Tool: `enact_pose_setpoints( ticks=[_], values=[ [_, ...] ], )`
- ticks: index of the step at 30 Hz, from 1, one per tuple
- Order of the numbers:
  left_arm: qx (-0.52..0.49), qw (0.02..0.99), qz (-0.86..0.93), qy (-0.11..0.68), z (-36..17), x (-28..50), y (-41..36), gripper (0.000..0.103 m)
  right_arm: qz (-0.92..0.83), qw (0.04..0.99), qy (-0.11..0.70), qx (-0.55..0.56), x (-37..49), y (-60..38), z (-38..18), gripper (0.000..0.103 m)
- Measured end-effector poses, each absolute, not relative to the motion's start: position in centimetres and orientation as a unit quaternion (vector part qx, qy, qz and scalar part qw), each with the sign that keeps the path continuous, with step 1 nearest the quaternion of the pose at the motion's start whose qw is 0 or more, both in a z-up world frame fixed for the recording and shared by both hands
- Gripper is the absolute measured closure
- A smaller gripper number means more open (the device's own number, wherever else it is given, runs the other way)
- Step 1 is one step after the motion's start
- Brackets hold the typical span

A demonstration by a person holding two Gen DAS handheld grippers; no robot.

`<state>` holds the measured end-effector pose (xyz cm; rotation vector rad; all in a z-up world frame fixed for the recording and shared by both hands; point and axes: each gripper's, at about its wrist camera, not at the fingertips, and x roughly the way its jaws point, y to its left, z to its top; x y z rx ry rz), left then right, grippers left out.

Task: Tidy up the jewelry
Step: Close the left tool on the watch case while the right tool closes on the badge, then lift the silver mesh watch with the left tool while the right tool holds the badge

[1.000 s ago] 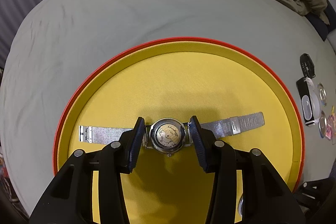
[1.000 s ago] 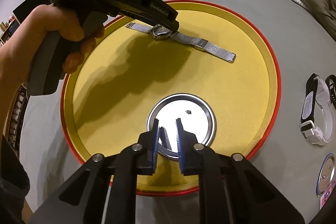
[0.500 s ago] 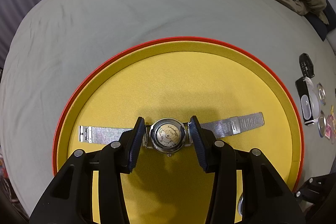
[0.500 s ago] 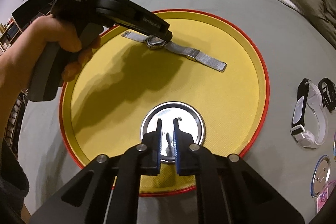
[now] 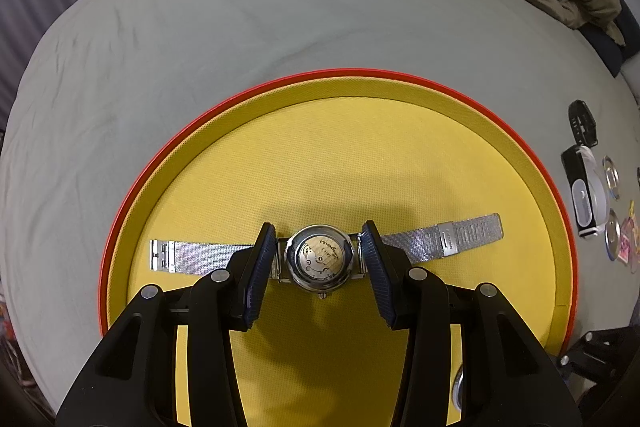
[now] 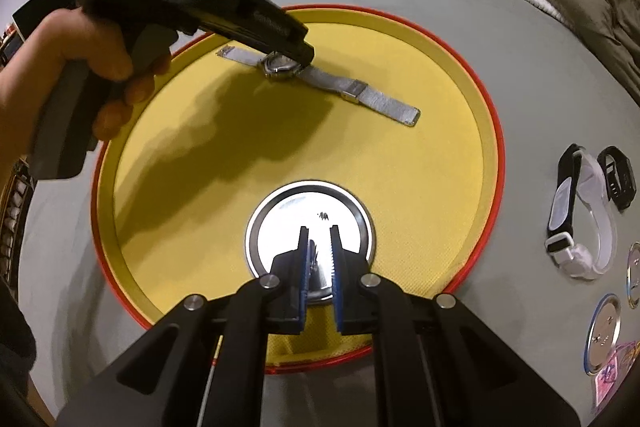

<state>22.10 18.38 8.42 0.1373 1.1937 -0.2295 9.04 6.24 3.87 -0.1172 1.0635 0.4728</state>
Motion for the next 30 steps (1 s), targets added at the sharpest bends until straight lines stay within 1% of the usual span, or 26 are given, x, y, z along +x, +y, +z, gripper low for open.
enact_pose_setpoints(
  ticks=[7, 10, 11, 12, 13, 14, 15, 16, 30],
  values=[
    [0.066, 0.819, -0.107, 0.56, 8.2, 21.9, 18.0, 0.06, 0.226, 0.832, 0.499, -0.08, 8.9, 6.7, 3.8, 0.093],
    [0.066, 0.821, -0.108, 0.556, 8.2, 21.7, 18.0, 0.061, 0.226, 0.834, 0.495, -0.092, 8.7, 6.9, 3.9, 0.096],
    [0.065, 0.822, -0.109, 0.555, 8.2, 21.6, 18.0, 0.061, 0.228, 0.833, 0.495, -0.091, 8.7, 6.9, 3.9, 0.101],
    [0.062, 0.823, -0.109, 0.554, 8.2, 21.5, 18.1, 0.061, 0.227, 0.834, 0.494, -0.092, 8.6, 6.9, 4.0, 0.101],
    [0.06, 0.824, -0.109, 0.553, 8.1, 21.4, 18.3, 0.064, 0.227, 0.835, 0.494, -0.091, 8.6, 6.8, 4.1, 0.101],
    [0.057, 0.827, -0.106, 0.549, 8.2, 21.4, 18.5, 0.072, 0.227, 0.835, 0.494, -0.088, 8.7, 6.7, 4.1, 0.101],
    [0.051, 0.829, -0.103, 0.548, 8.4, 21.4, 18.7, 0.09, 0.226, 0.836, 0.493, -0.087, 8.7, 6.6, 4.1, 0.101],
    [0.044, 0.828, -0.1, 0.55, 8.4, 21.5, 19.1, 0.103, 0.226, 0.836, 0.492, -0.085, 8.8, 6.5, 4.1, 0.101],
    [0.039, 0.83, -0.11, 0.545, 8.9, 21.1, 19.8, 0.103, 0.23, 0.841, 0.485, -0.067, 8.6, 6.0, 4.8, 0.101]
  ],
)
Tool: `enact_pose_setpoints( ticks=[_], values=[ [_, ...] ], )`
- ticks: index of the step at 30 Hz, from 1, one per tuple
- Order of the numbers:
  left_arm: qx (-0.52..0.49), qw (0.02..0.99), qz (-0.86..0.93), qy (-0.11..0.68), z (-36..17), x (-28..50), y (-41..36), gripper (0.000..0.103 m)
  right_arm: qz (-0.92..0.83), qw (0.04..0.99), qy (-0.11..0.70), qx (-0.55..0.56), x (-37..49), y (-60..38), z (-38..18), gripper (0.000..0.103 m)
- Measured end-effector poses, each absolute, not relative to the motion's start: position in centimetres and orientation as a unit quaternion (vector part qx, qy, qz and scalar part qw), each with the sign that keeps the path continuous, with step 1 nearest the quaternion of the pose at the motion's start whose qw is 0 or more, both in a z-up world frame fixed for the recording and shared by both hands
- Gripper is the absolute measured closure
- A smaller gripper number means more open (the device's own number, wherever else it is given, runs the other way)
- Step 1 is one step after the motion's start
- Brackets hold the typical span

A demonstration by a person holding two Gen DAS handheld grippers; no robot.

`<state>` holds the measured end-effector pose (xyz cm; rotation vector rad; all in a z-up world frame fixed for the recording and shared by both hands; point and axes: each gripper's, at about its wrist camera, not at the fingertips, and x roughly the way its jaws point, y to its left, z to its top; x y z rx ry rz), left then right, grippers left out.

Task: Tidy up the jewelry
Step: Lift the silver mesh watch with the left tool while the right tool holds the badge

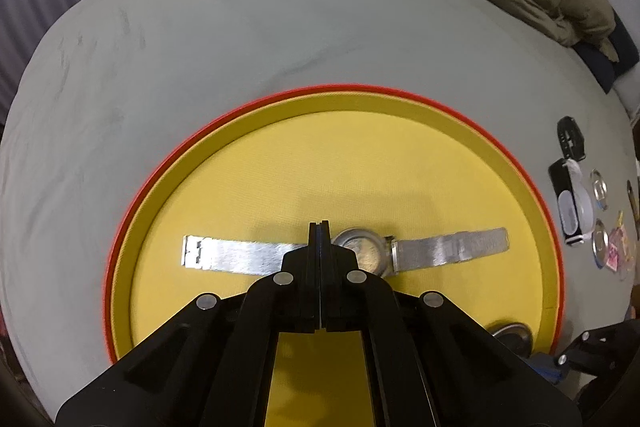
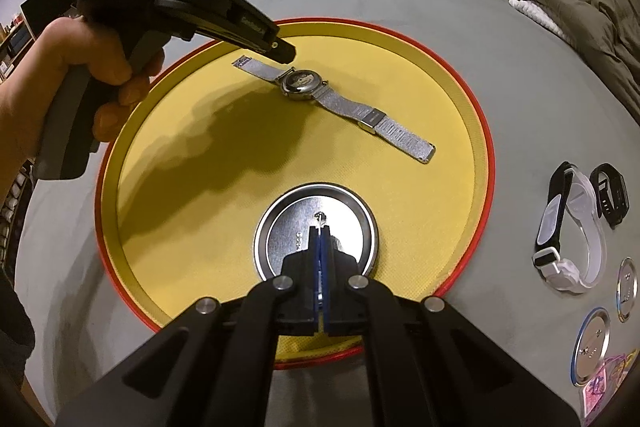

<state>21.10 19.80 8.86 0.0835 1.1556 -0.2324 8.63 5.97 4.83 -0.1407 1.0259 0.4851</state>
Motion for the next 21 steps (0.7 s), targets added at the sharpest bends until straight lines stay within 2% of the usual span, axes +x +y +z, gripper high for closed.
enact_pose_setpoints(
  ticks=[6, 8, 9, 10, 12, 13, 15, 17, 21],
  values=[
    [0.018, 0.832, -0.116, 0.542, 9.2, 20.6, 21.0, 0.102, 0.227, 0.842, 0.486, -0.06, 8.8, 5.6, 4.9, 0.101],
    [0.008, 0.832, -0.119, 0.542, 9.3, 20.5, 21.5, 0.089, 0.228, 0.842, 0.485, -0.059, 8.8, 5.6, 4.9, 0.101],
    [0.009, 0.833, -0.117, 0.541, 9.4, 20.4, 21.8, 0.077, 0.228, 0.842, 0.485, -0.059, 8.8, 5.6, 4.9, 0.101],
    [0.008, 0.835, -0.114, 0.539, 9.4, 20.5, 21.8, 0.07, 0.228, 0.842, 0.485, -0.059, 8.8, 5.7, 4.9, 0.101],
    [0.005, 0.834, -0.113, 0.54, 9.4, 20.7, 21.7, 0.062, 0.229, 0.842, 0.485, -0.06, 8.7, 5.7, 4.9, 0.101],
    [0.004, 0.833, -0.112, 0.541, 9.3, 20.8, 21.7, 0.053, 0.229, 0.842, 0.485, -0.06, 8.7, 5.7, 4.9, 0.101],
    [-0.005, 0.827, -0.113, 0.551, 9.1, 21.0, 21.6, 0.046, 0.229, 0.842, 0.485, -0.06, 8.7, 5.6, 4.9, 0.101],
    [-0.022, 0.82, -0.108, 0.562, 8.9, 21.1, 21.5, 0.045, 0.228, 0.842, 0.485, -0.059, 8.8, 5.5, 4.9, 0.101],
    [-0.071, 0.796, -0.107, 0.592, 8.2, 21.3, 21.1, 0.036, 0.226, 0.842, 0.487, -0.056, 8.7, 5.5, 4.9, 0.101]
  ],
)
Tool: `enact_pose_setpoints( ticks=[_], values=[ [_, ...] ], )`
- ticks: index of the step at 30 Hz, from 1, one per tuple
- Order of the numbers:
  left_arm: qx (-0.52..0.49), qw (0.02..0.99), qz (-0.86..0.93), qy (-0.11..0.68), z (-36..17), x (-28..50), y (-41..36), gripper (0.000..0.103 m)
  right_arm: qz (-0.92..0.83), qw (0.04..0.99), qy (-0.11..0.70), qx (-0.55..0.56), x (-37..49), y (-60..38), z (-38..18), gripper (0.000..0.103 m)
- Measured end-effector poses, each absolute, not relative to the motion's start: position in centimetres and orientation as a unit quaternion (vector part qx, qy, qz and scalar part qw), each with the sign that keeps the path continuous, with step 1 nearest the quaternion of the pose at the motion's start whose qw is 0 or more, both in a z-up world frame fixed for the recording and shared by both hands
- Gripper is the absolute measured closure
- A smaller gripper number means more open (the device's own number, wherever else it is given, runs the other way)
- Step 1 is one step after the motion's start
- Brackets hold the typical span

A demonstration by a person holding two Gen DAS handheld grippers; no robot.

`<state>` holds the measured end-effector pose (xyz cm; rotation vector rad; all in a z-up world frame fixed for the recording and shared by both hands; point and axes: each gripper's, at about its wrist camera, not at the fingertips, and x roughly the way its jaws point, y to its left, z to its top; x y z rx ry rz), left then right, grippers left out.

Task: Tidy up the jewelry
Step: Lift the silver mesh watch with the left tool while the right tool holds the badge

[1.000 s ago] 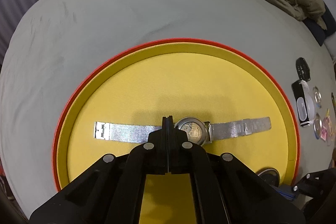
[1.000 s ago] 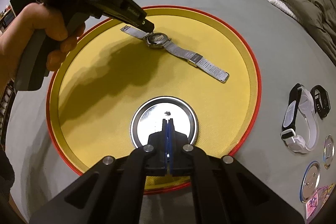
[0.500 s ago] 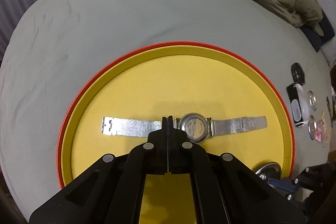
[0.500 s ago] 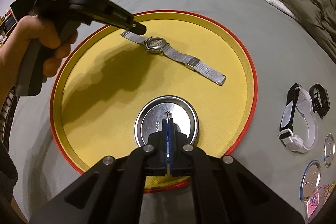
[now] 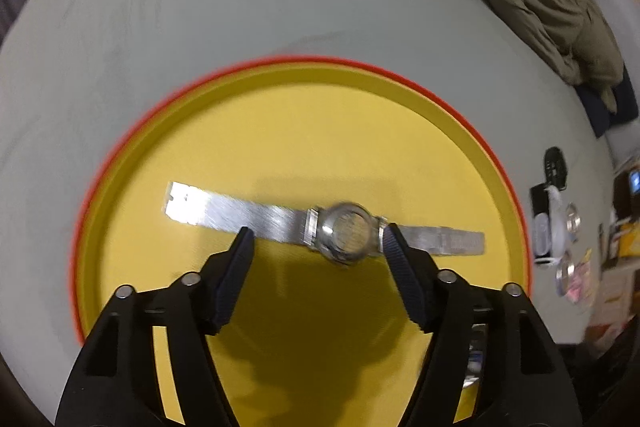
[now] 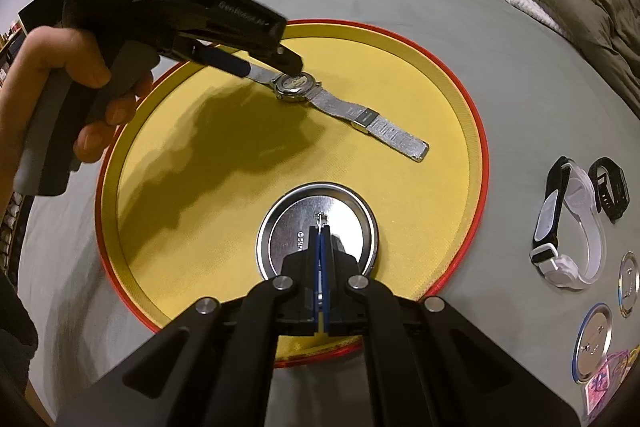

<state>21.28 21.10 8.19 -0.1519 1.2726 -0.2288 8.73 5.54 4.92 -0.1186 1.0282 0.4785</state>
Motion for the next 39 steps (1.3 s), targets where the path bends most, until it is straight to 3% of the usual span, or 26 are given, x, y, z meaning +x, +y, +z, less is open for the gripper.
enact_pose_setpoints(
  ticks=[12, 23, 34, 39],
  values=[
    [-0.076, 0.767, -0.034, 0.637, 7.1, 22.2, 16.0, 0.025, 0.224, 0.843, 0.486, -0.052, 8.1, 5.8, 5.1, 0.101],
    [0.001, 0.772, 0.009, 0.635, 6.4, 22.4, 13.2, 0.023, 0.218, 0.847, 0.483, -0.042, 7.8, 5.0, 5.7, 0.101],
    [0.077, 0.759, -0.085, 0.641, 6.4, 19.1, 13.3, 0.023, 0.215, 0.849, 0.481, -0.036, 7.9, 4.6, 5.9, 0.101],
    [-0.003, 0.768, -0.051, 0.639, 6.6, 19.0, 14.6, 0.02, 0.217, 0.848, 0.482, -0.035, 8.1, 4.8, 5.9, 0.101]
  ],
)
